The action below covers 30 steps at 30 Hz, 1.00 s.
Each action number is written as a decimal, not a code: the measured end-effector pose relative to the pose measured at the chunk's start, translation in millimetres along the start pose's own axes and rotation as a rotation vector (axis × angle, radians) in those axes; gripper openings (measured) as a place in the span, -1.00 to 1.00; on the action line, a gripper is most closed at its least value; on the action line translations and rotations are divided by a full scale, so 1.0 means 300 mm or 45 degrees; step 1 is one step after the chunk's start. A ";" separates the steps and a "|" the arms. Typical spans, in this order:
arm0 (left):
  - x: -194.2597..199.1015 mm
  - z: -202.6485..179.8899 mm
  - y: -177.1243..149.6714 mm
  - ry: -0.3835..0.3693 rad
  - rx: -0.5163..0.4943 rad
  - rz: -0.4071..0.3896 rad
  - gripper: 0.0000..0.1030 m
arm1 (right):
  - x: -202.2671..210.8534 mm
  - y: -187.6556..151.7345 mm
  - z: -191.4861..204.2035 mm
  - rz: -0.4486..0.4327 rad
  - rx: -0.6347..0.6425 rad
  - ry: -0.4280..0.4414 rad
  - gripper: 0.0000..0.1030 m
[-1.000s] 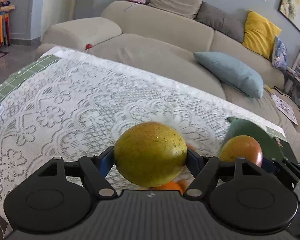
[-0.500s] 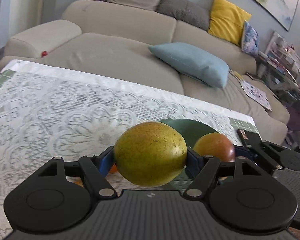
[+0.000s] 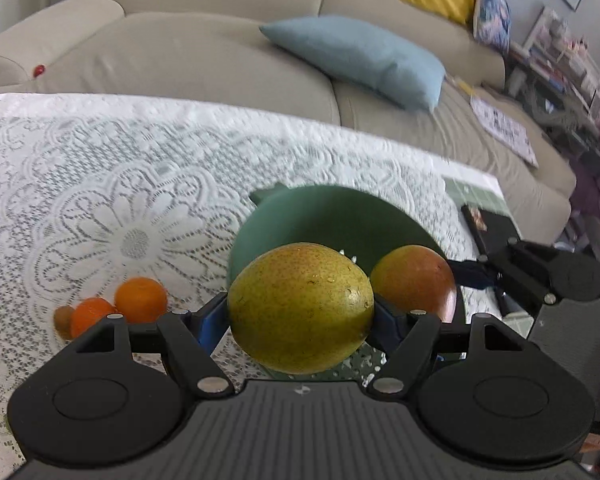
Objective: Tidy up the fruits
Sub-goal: 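Lower both fruits into the green colander and open both tools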
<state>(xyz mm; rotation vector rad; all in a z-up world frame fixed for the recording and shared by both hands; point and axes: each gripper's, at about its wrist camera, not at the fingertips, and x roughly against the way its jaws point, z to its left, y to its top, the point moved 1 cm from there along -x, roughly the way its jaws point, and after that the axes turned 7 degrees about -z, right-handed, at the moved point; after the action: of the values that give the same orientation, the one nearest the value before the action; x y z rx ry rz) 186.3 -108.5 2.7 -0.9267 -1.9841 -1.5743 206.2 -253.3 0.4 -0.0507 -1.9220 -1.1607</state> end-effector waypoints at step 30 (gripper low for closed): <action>-0.191 -0.102 -0.016 0.091 -0.299 0.245 0.64 | -0.209 -0.048 -0.042 0.311 0.085 0.149 0.22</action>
<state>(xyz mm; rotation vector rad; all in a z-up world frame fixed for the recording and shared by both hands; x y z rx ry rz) 219.6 -151.7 -32.8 -1.0991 -1.6325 -1.7272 247.3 -247.4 -50.3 -0.1733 -1.7931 -0.9167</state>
